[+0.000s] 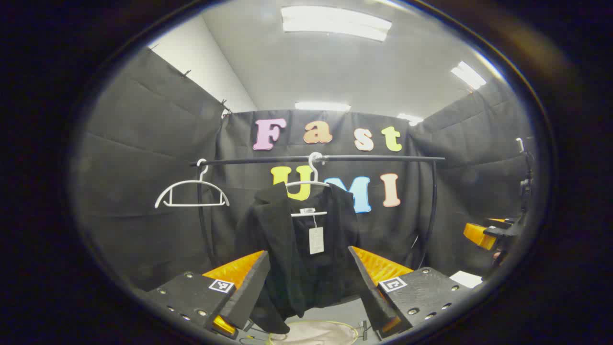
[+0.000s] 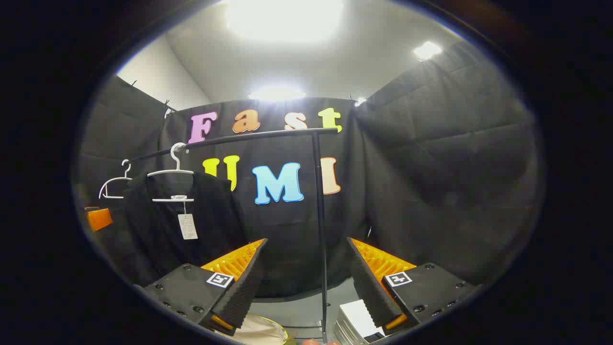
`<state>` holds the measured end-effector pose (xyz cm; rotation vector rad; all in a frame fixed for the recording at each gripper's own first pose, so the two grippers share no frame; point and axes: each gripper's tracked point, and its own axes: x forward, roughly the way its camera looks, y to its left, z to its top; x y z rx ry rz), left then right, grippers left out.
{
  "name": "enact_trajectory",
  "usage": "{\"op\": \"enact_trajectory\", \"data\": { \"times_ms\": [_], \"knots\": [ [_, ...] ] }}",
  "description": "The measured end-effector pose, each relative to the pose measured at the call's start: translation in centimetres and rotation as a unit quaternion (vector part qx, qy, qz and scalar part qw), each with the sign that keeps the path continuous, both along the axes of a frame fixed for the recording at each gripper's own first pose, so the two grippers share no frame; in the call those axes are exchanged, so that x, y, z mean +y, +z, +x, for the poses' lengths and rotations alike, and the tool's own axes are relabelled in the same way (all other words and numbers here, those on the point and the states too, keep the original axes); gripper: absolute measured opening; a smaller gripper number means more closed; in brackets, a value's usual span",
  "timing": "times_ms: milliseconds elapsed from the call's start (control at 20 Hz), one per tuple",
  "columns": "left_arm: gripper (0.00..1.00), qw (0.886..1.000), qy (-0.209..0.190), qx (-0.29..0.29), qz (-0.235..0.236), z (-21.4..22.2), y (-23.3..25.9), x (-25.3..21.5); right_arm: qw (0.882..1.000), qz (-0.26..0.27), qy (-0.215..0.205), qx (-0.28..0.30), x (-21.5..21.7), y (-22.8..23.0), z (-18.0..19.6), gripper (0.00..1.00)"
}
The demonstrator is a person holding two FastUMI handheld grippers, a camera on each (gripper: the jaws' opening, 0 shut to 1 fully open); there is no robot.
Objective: Grasp the clothes on the hanger with both hands and then place them into the laundry hamper below.
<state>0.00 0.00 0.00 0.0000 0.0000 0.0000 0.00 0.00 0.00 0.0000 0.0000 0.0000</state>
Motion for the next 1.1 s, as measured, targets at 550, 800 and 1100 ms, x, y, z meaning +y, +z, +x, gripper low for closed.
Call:
{"op": "enact_trajectory", "data": {
  "times_ms": [550,800,1100],
  "knots": [
    [0.94,1.000,0.001,0.003,-0.011,-1.2,0.3,0.8,1.000,-0.005,0.012,0.012,1.2,-0.1,-1.2,0.95],
    [0.94,1.000,0.006,0.002,-0.019,-1.0,0.0,1.0,1.000,-0.005,0.021,0.011,1.9,0.2,-0.5,0.95],
    [0.94,1.000,0.016,0.005,-0.018,-0.3,-0.1,1.8,0.999,-0.002,0.032,0.014,2.9,0.8,0.8,0.99]
  ]
}}
